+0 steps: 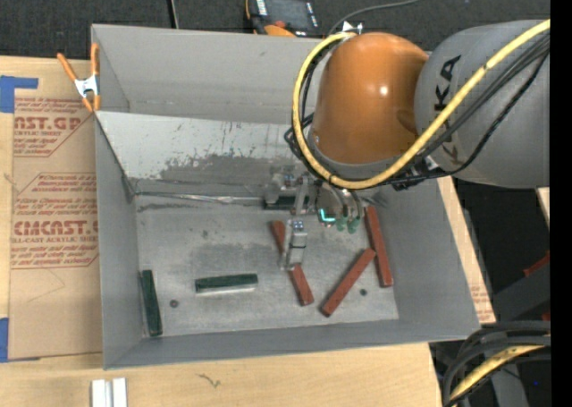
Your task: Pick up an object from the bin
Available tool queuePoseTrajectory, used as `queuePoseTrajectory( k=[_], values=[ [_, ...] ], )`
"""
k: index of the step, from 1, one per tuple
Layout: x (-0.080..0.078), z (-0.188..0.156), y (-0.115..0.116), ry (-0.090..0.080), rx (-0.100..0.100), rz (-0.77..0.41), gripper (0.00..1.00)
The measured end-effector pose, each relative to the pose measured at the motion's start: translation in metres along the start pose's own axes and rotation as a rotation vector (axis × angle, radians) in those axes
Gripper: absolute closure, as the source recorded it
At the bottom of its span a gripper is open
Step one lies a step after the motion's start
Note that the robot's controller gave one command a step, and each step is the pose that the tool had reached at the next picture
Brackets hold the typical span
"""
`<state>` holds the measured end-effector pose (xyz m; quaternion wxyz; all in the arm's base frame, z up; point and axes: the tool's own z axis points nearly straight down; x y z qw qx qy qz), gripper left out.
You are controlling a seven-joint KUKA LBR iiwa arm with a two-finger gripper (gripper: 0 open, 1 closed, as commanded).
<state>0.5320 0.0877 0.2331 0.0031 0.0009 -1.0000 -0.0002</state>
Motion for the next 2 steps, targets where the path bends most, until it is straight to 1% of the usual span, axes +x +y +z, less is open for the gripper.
queuePoseTrajectory(
  k=[1,2],
  values=[
    [0.049,0.166,0.076,-0.009,-0.003,0.037,0.0],
    [0.032,0.132,0.048,-0.01,0.001,-0.014,0.0]
  ],
)
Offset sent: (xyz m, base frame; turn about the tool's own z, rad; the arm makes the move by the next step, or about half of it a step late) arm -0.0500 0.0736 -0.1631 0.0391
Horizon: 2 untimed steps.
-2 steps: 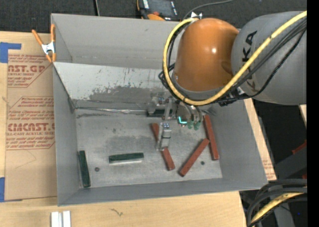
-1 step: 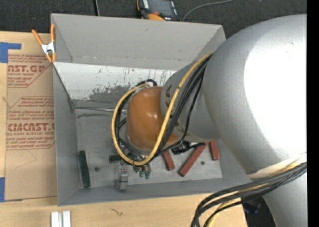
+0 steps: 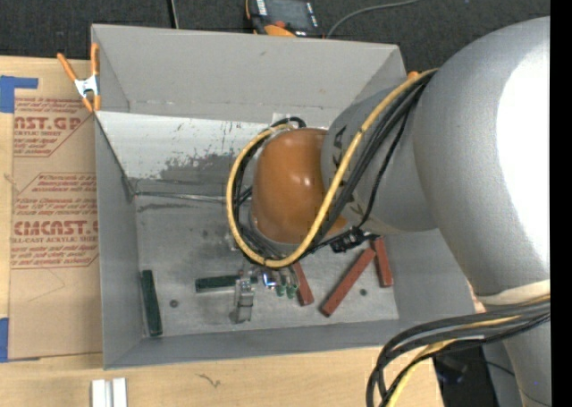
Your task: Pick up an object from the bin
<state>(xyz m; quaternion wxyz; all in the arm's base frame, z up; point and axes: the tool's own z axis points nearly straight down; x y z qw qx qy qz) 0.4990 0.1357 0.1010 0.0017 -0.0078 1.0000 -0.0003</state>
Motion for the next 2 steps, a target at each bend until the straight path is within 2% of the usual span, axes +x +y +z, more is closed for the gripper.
queuePoseTrajectory(
  k=[1,2],
  values=[
    [0.011,0.002,0.011,0.005,-0.002,0.009,0.0],
    [0.008,0.032,-0.001,0.006,0.0,0.134,0.0]
  ],
)
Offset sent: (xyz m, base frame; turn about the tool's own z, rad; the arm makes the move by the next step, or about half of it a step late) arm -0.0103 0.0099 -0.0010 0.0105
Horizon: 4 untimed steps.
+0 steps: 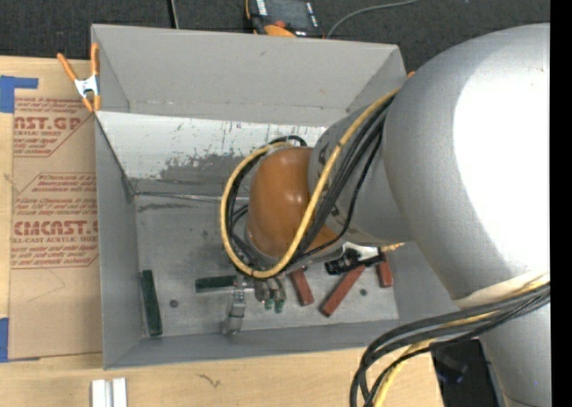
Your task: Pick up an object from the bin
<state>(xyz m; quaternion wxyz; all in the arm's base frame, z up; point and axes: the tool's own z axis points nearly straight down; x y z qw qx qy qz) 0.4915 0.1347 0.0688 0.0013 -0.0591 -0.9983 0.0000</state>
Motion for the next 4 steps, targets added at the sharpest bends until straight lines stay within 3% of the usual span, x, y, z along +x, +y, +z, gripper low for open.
queuePoseTrajectory(
  k=[1,2,4],
  values=[
    [0.001,0.001,0.001,-0.001,-0.001,-0.001,0.0],
    [0.0,0.0,0.001,-0.002,-0.002,-0.001,1.0],
    [-0.001,-0.085,0.003,-0.005,-0.002,-0.002,1.0]
  ],
)
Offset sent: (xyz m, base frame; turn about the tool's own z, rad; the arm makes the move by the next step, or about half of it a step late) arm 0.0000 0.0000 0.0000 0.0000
